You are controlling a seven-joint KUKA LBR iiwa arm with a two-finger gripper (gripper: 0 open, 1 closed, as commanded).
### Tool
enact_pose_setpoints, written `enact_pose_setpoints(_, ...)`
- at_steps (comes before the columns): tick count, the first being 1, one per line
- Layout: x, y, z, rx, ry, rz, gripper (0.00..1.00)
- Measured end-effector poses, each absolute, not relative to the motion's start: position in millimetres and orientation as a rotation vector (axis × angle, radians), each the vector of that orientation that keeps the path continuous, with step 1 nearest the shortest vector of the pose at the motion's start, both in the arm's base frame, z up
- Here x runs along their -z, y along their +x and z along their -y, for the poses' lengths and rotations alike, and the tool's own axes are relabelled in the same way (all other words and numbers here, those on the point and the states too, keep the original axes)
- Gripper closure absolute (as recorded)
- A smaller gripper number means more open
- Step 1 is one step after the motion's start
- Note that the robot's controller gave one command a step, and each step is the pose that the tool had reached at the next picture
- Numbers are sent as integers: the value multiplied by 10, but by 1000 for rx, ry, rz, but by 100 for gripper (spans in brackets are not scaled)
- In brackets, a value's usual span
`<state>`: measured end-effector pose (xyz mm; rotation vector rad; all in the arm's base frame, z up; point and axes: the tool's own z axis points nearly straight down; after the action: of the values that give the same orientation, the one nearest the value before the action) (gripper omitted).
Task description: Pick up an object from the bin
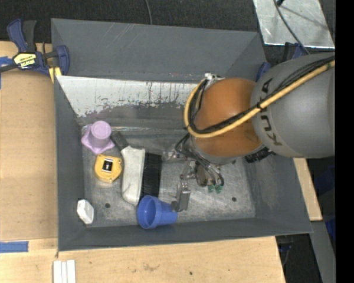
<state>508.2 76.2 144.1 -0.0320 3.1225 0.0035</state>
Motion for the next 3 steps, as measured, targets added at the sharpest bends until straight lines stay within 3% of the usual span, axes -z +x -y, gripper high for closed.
enact_pose_setpoints(1, -758, 4950, -1055, 16, -405, -3120, 100)
enact_pose_setpoints(3, -764, 4951, -1058, 13, -406, -3118, 100)
